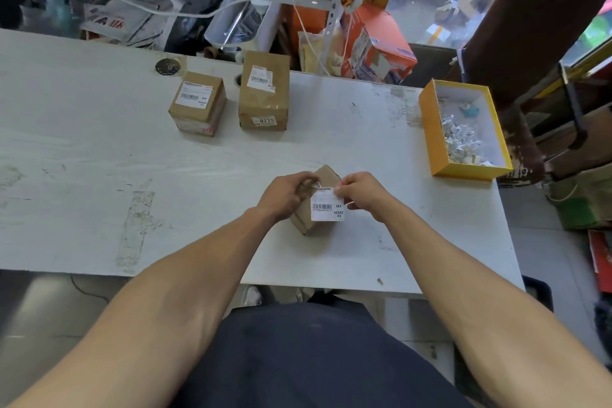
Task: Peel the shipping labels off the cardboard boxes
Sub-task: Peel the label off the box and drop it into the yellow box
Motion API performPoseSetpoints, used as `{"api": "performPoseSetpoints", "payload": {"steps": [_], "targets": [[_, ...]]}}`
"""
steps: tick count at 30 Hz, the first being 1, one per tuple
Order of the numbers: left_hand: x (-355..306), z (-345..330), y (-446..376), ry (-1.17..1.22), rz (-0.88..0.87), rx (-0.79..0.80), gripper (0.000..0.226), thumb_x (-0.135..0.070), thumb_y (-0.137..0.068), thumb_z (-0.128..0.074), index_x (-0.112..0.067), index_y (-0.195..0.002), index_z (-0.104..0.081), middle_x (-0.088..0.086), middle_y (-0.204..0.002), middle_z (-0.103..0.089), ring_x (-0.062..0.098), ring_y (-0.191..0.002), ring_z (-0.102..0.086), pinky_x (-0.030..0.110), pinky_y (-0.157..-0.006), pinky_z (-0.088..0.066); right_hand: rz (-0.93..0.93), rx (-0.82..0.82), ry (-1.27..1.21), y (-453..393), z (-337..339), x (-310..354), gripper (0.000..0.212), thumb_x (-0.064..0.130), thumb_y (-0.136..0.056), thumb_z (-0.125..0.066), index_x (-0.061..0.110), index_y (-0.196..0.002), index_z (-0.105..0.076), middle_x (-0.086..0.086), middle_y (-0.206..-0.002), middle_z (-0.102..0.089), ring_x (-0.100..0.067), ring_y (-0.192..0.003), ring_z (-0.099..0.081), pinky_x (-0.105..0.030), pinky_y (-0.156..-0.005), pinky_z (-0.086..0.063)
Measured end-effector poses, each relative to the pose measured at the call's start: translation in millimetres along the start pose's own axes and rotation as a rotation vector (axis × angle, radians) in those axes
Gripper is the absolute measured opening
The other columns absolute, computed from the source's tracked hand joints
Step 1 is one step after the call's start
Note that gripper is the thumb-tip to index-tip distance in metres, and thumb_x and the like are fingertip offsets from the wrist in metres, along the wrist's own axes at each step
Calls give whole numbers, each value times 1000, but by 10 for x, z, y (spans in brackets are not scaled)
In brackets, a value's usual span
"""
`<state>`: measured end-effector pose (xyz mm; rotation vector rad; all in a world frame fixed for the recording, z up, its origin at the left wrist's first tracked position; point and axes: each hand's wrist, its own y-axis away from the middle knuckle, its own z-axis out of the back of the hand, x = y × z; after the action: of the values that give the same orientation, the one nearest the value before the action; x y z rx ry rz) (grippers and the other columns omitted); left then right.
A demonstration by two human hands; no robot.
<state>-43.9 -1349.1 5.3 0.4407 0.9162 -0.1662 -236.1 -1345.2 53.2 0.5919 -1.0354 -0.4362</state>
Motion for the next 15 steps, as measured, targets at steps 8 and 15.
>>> {"api": "performPoseSetpoints", "payload": {"steps": [8, 15], "targets": [[-144, -150, -50, -178, 6, -131, 34, -8, -83, -62, -25, -110, -74, 3, -116, -66, 22, -108, -59, 32, -90, -46, 129, 37, 259, -148, 70, -145, 21, 11, -85, -64, 15, -66, -57, -5, -71, -60, -21, -65, -57, -35, -64, -51], [-196, -319, -19, -131, 20, -285, 22, -13, -84, -68, -18, -104, -76, 7, -111, -67, 23, -105, -60, 31, -91, -43, 231, 16, 228, -192, 87, -333, 6, 17, -83, -64, 13, -80, -68, -4, -84, -69, -20, -76, -61, -41, -77, -54]]}}
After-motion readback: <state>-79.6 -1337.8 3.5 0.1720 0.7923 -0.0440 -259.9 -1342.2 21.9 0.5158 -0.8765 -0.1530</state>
